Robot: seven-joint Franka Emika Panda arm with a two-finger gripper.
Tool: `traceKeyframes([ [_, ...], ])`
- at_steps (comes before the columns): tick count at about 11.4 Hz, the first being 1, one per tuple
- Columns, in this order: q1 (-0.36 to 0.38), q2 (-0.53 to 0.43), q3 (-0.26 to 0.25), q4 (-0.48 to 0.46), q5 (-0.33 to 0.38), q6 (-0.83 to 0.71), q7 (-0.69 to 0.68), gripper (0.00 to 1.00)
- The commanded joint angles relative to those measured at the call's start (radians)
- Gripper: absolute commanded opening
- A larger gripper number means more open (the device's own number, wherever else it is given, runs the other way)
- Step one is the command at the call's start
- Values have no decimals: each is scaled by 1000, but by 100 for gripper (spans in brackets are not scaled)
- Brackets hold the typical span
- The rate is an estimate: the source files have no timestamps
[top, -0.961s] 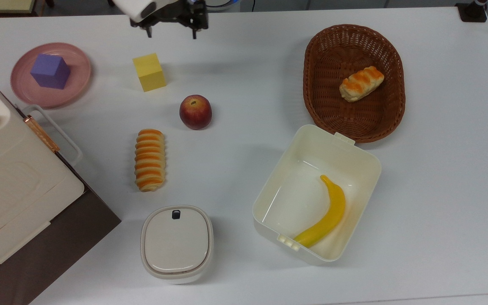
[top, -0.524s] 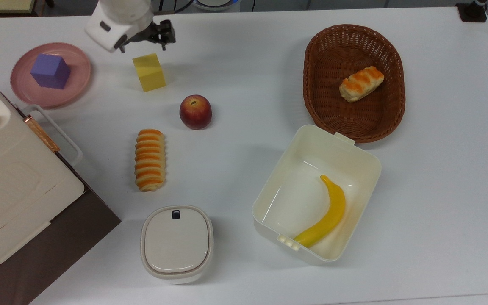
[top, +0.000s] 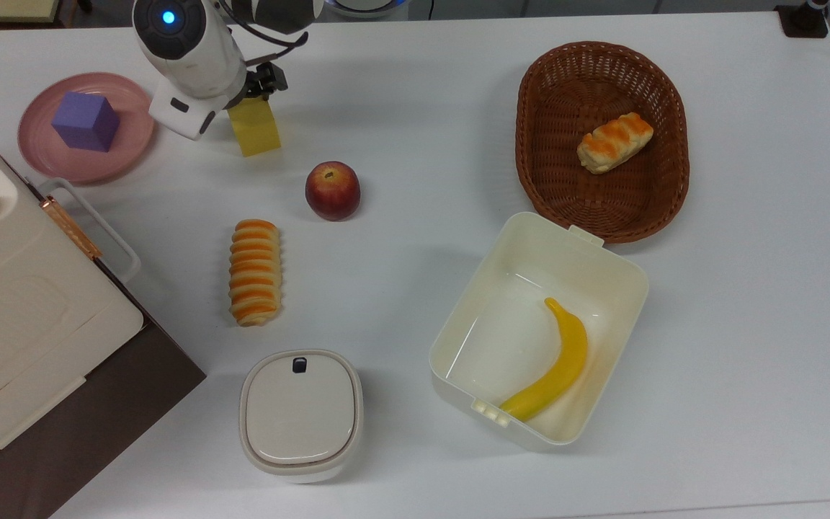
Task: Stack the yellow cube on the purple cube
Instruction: 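Close the gripper on the yellow cube and lift it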
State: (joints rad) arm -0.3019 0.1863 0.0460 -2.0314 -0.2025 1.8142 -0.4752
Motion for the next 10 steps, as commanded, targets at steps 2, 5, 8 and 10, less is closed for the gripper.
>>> traceKeyframes([
  [2, 0, -10, 2, -9, -3, 24, -71, 100],
  [5, -5, -11, 3, 16, 8, -33, -173, 100],
  [8, -16, -10, 3, 26, 50, -61, -234, 100],
  [10, -13, 4, 3, 25, 52, -52, -224, 100],
])
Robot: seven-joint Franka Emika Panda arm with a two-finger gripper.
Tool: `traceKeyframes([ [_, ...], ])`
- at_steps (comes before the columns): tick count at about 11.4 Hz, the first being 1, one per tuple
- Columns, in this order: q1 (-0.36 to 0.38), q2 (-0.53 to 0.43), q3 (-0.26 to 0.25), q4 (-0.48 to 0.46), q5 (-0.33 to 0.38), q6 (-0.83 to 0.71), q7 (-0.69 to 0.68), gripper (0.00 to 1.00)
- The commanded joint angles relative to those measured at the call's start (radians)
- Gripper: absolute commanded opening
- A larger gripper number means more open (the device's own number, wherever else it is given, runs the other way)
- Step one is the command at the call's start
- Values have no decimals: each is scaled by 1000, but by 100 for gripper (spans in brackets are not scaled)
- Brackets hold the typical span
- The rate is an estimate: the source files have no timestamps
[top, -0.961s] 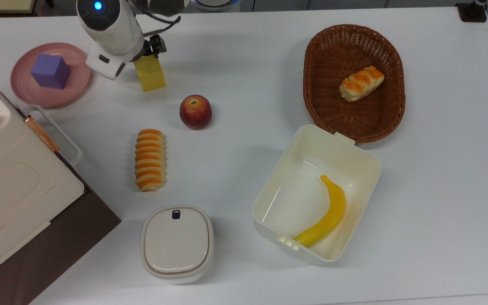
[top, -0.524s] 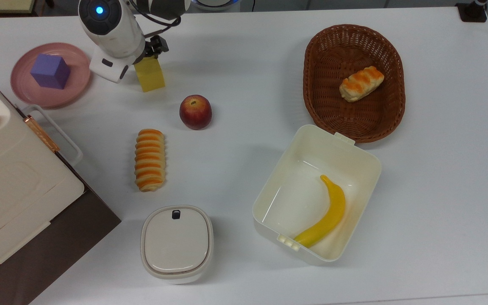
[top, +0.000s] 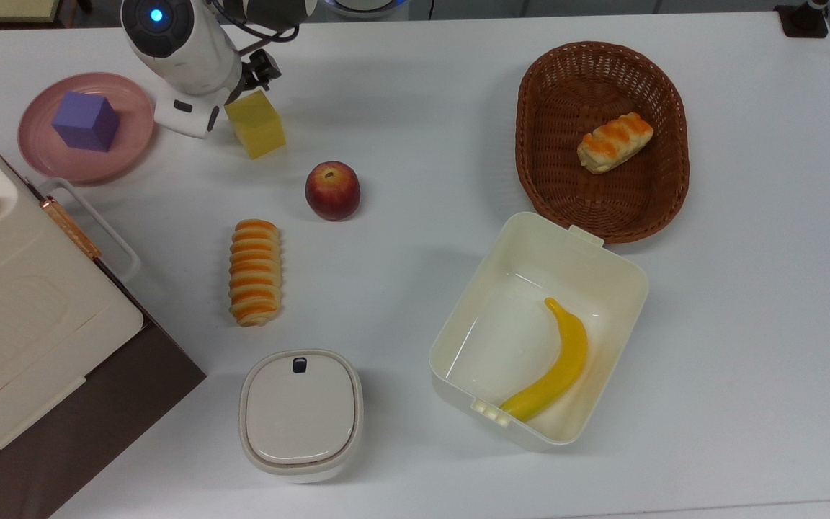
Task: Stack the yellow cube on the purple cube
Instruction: 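Close the gripper on the yellow cube and lift it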
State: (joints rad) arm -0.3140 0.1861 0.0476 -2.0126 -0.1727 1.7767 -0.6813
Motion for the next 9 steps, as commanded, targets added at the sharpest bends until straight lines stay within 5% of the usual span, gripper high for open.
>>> traceKeyframes([
  [1, 3, 18, 3, 8, 22, -7, -14, 100],
  [4, 10, 36, 11, 8, 24, 72, 64, 99],
  [7, 27, 39, 14, 43, 21, 118, 103, 55],
  [9, 15, 23, 11, 90, 13, 101, 95, 50],
])
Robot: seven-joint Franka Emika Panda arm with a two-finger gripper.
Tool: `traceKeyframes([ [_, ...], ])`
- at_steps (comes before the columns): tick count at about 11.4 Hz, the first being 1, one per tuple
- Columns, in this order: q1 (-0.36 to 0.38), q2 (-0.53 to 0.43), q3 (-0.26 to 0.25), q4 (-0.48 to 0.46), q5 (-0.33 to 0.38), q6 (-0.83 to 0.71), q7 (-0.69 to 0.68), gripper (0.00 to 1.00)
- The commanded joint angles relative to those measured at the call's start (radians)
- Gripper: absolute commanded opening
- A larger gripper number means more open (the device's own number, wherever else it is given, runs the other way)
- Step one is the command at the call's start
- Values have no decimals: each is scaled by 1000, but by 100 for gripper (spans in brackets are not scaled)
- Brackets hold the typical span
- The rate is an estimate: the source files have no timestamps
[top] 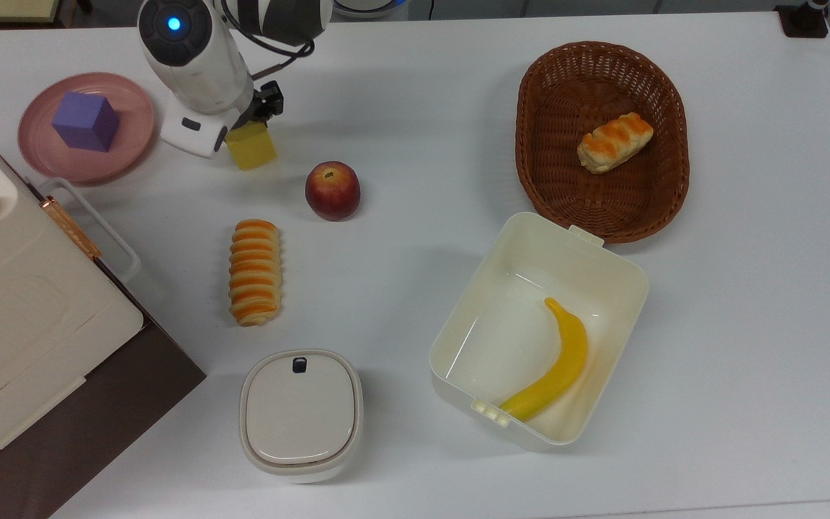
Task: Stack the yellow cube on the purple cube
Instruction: 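Carry the yellow cube over the purple cube and lower it on top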
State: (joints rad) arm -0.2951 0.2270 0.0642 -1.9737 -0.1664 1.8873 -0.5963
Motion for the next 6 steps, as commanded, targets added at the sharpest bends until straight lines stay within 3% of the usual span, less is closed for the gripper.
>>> traceKeyframes([
  [1, -21, -40, -12, 55, 4, -20, 6, 50],
  [6, -168, -121, -18, 53, -10, -66, -147, 50],
])
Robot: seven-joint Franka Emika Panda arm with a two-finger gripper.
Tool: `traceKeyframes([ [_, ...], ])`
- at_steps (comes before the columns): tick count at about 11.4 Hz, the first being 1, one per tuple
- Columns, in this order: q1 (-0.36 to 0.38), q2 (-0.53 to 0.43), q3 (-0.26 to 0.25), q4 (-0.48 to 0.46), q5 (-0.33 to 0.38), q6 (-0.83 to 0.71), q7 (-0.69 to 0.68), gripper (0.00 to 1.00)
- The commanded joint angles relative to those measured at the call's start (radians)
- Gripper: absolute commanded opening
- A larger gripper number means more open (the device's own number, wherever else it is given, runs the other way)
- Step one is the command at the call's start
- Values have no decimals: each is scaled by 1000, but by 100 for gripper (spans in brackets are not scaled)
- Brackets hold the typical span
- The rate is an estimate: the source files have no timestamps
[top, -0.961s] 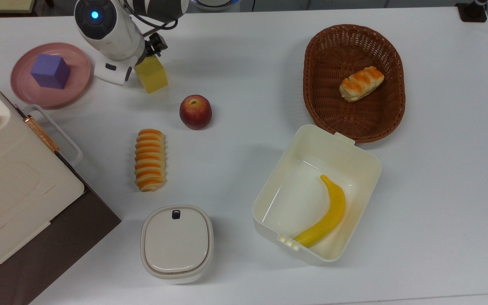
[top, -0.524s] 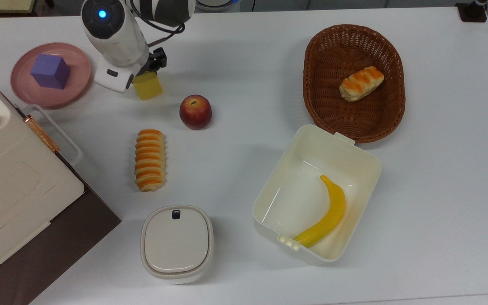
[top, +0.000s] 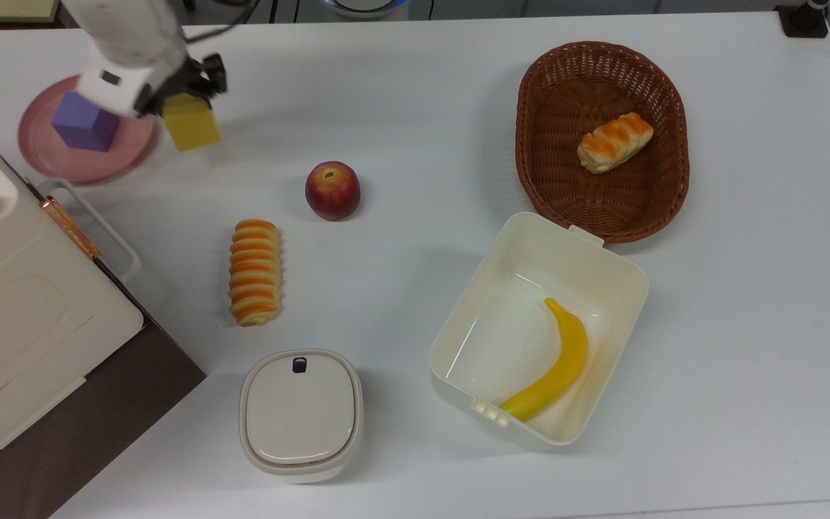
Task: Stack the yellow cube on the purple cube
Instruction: 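Carry the yellow cube over the purple cube and lower it on top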
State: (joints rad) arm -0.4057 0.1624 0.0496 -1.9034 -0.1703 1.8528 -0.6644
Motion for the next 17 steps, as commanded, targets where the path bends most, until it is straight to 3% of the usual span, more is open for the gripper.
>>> traceKeyframes([
  [1, -96, -61, -4, -17, -8, -30, -105, 50],
  [5, -220, -6, -5, 58, -34, -20, -159, 52],
  [9, -237, 107, -5, 196, -34, -14, -155, 58],
  [12, -240, 129, -13, 201, -46, 3, -156, 58],
  [13, -240, 129, -14, 201, -46, 11, -156, 65],
  [14, -240, 129, -16, 199, -46, 11, -155, 86],
  [15, -242, 129, -16, 201, -46, 9, -153, 100],
  [17, -242, 126, -16, 199, -49, 3, -152, 100],
])
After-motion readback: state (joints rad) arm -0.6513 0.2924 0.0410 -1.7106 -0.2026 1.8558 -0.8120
